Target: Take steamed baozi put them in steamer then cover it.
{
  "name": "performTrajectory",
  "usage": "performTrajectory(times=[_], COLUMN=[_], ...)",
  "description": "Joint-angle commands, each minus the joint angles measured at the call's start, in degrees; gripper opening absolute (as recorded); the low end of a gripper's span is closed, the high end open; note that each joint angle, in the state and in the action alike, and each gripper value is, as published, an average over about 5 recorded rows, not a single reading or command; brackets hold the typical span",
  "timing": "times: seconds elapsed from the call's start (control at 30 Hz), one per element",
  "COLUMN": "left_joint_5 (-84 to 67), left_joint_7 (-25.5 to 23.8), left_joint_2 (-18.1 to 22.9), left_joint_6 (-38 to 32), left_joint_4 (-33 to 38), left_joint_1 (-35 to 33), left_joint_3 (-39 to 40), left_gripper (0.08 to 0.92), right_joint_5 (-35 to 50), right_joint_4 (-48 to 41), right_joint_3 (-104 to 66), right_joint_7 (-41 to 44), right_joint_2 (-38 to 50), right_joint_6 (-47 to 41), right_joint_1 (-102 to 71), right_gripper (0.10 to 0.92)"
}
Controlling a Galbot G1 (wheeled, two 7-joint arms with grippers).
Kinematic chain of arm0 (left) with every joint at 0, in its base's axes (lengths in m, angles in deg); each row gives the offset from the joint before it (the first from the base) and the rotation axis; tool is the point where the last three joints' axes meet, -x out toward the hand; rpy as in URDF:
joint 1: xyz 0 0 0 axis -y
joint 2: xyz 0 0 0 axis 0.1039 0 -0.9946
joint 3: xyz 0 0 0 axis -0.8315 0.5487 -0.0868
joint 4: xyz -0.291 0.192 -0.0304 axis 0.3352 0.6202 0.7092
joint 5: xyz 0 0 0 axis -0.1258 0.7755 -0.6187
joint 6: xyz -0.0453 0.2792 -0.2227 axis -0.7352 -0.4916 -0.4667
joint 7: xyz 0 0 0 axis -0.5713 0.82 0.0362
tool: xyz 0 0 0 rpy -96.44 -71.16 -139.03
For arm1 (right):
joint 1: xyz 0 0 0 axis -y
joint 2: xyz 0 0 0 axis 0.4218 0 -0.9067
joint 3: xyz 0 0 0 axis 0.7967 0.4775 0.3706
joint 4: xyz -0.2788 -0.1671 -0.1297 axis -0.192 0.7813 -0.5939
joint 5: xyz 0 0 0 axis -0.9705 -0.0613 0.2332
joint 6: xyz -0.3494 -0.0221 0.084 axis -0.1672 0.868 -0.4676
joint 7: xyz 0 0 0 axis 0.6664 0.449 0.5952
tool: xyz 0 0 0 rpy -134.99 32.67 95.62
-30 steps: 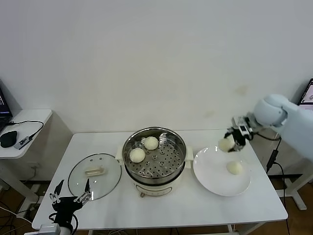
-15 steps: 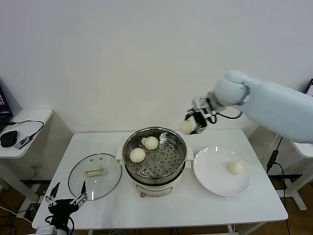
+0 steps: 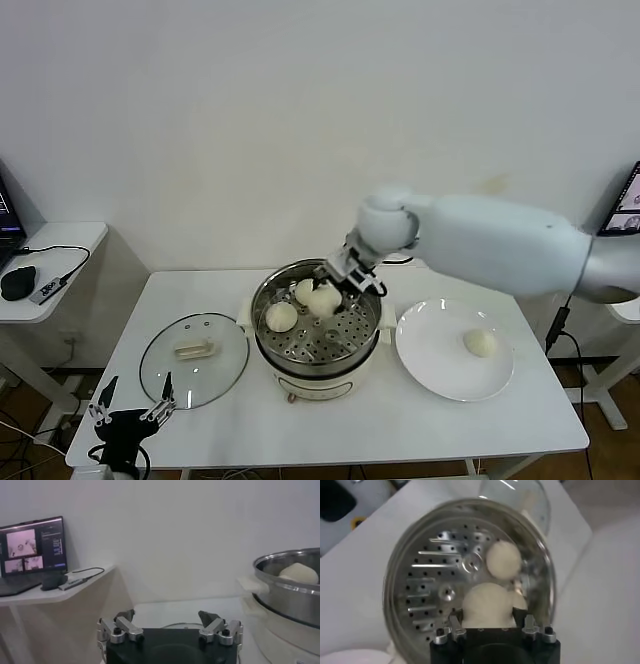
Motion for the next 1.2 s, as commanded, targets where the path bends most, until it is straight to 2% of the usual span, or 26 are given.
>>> performTrajectory(times=[0.03, 0.7, 0.97, 1.2], left_joint_5=[-0.01, 0.28, 0.34, 0.28], left_joint_7=[0.09, 0.36, 0.36, 0.27], left_joint_2=[0.52, 1.12, 1.01, 0.44], left_joint_6=[-0.08, -0.75, -0.7, -0.6], left_joint_4=[0.13, -0.17, -0.23, -0.13], left_joint_1=[-0.24, -0.79, -0.55, -0.48], left_joint_3=[-0.18, 0.03, 0.1, -0.07], left_gripper=[0.823, 0.823, 0.823, 0.823], right_joint_5=[-8.97, -10.56, -8.79, -4.7], right_joint_4=[0.05, 1.67, 2.41, 5.33], right_joint_3=[2.3, 2.69, 1.12, -1.02], right_joint_7=[-1.29, -0.74, -0.99, 0.14], right_joint_2=[-3.99, -3.01, -0.98, 5.53], right_joint_6=[9.16, 11.71, 11.39, 8.99], right_joint_1=[-2.93, -3.48, -1.08, 4.29], right_gripper=[0.628, 0.641, 0.806, 0.823])
